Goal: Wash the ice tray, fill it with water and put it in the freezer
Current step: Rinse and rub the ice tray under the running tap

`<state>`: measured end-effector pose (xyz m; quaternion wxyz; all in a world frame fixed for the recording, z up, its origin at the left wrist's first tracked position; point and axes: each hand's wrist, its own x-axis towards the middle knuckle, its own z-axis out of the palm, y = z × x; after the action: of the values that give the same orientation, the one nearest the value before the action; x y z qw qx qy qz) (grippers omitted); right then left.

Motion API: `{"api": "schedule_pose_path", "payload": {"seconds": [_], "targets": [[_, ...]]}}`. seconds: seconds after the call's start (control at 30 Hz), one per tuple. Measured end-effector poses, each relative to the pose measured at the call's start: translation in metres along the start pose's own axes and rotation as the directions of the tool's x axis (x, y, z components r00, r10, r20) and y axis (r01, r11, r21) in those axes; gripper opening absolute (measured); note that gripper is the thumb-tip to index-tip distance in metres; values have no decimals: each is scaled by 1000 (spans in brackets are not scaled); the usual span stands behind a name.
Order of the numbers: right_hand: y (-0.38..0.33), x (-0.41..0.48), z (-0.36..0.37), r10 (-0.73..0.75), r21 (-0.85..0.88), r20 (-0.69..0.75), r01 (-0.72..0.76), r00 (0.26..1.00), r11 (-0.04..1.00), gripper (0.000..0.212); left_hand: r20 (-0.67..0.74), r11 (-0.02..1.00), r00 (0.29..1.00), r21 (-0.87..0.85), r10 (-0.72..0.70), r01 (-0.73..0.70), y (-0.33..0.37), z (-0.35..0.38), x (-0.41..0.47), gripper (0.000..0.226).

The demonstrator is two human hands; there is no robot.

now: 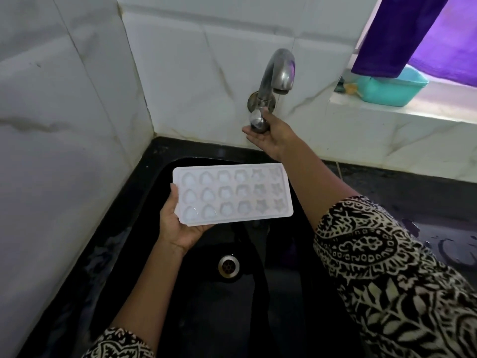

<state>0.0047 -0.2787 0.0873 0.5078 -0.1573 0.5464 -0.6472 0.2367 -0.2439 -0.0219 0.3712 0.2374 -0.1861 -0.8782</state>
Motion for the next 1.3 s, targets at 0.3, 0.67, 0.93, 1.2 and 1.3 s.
{"api": "schedule_pose_path", "payload": {"seconds": [0.3,0.67,0.93,1.2,1.3], "targets": [[3,16,-8,-39,-65,3,39,999,997,38,-45,999,999,-40,21,-23,3,-16,11,56],[5,19,-8,-70,-121,-29,66,997,990,33,-30,998,999,-49,44,-46,10,-24,12,55],[3,15,-4,-93,-213,-71,76,993,974,38,-8,999,999,5,32,-32,6,-20,7,58],[47,-43,-46,-485,-353,-366,363,794,862,30,-46,999,998,-20,49,-50,12,-23,7,52],[101,-71,-59,-568,-460,-380,384,730,801,15,-46,999,998,-26,41,-42,14,-22,6,50]]}}
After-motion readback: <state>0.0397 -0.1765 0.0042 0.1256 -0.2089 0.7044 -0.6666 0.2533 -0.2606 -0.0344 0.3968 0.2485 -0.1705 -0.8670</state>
